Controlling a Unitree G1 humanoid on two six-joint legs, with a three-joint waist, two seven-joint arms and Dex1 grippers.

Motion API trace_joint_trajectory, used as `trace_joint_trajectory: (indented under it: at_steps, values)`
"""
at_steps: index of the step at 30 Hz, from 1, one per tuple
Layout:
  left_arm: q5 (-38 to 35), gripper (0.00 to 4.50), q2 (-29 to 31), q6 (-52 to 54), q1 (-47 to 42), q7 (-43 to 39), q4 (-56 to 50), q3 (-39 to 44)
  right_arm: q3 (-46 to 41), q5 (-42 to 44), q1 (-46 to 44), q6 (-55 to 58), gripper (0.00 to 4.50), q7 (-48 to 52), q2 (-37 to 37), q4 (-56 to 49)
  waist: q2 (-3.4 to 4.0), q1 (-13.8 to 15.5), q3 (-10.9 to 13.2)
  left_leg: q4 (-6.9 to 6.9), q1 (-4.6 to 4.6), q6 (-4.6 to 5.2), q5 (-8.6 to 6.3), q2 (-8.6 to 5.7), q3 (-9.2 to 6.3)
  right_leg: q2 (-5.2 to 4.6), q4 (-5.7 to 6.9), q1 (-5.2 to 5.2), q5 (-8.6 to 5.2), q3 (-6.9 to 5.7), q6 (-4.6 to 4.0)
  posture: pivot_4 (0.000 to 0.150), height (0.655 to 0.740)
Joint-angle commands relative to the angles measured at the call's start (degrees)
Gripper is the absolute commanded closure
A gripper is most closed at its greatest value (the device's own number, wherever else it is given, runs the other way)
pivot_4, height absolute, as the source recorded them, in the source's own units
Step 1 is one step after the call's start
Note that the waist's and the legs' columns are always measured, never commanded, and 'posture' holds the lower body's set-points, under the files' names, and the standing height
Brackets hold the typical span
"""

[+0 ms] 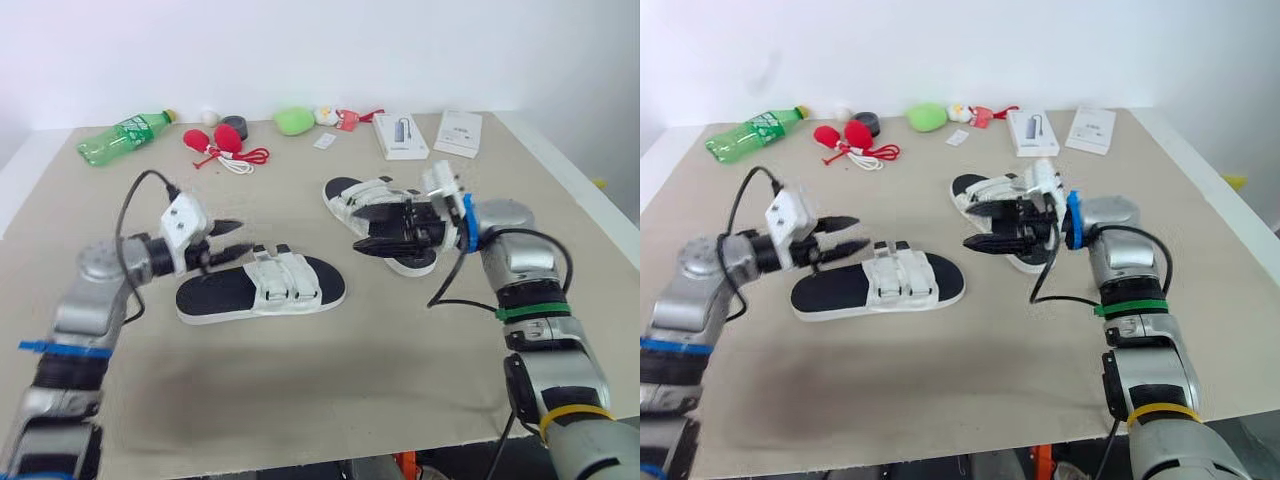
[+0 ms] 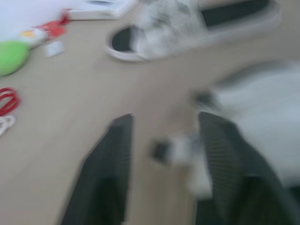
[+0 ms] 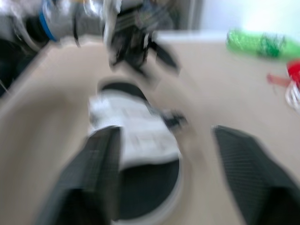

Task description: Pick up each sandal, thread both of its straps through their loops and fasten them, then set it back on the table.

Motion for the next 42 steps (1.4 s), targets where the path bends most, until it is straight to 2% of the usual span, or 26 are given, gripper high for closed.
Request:
trace_joint_trajectory:
  at_steps: [1, 2, 6, 16, 22, 31, 42]
  values:
    - [1.5, 0.31, 4.1, -8.5, 5.5, -4.4, -3.0, 1.3, -2.5, 3.4, 3.1, 1.5, 0.0, 2.5, -2.1, -3.9, 0.0, 0.1, 0.0, 0.01, 0.0, 0.0, 0.0, -0.01, 0.03, -0.03, -0.02, 0.01, -0.08, 0.03, -0.16, 0.15, 0.74]
    - [1.8, 0.05, 4.6, -10.0, 6.4, -4.9, -2.9, 0.8, -2.4, 3.4, 4.1, 1.1, 0.0, 2.5, -2.4, -4.4, 0.01, 0.2, 0.0, 0.02, -0.01, 0.0, 0.0, -0.05, 0.05, -0.07, -0.02, 0.01, -0.09, 0.05, -0.16, 0.15, 0.74]
    - [5.3, 0.05, 4.8, -15.5, 5.7, -4.9, -0.8, -1.7, -1.9, 3.1, 5.6, 0.3, 0.0, 2.2, -3.0, -5.1, 0.02, 0.3, 0.0, 0.18, -0.1, 0.01, 0.01, -0.08, 0.11, -0.13, -0.02, -0.03, -0.01, 0.06, -0.13, 0.15, 0.74]
    - [11.6, 0.05, -1.2, -22.7, -3.1, 0.8, 9.5, -6.3, -1.8, 2.2, 5.4, -2.4, 0.0, 0.3, -2.6, -4.9, 0.02, 0.2, 0.0, 0.28, -0.13, 0.05, 0.03, -0.07, 0.13, -0.08, -0.02, -0.03, 0.09, 0.08, 0.02, 0.15, 0.74]
    - [10.1, 0.05, -1.8, -23.0, -5.3, 0.3, 11.5, -6.0, -2.0, 1.7, 6.7, -3.0, 0.0, -0.5, -3.4, -5.8, 0.02, 0.1, 0.0, 0.27, -0.15, 0.06, 0.02, -0.07, 0.12, -0.07, -0.02, -0.04, 0.19, 0.08, 0.23, 0.15, 0.74]
    - [6.7, 0.05, 0.4, -21.0, -5.7, -1.4, 9.9, -4.2, -2.2, 1.5, 8.2, -2.7, 0.0, -1.5, -4.6, -7.6, 0.02, 0.1, 0.0, 0.27, -0.15, 0.06, 0.02, -0.07, 0.12, -0.07, -0.02, -0.04, 0.19, 0.09, 0.22, 0.15, 0.74]
    - [13.7, 0.05, -7.4, -29.7, -16.8, 0.5, 28.7, -10.5, -1.7, 1.6, 7.0, -2.7, 0.0, -2.3, -4.1, -7.7, 0.03, 0.2, 0.0, 0.39, -0.22, 0.06, 0.03, -0.1, 0.11, -0.07, -0.02, -0.02, 0.26, 0.11, 0.33, 0.15, 0.74]
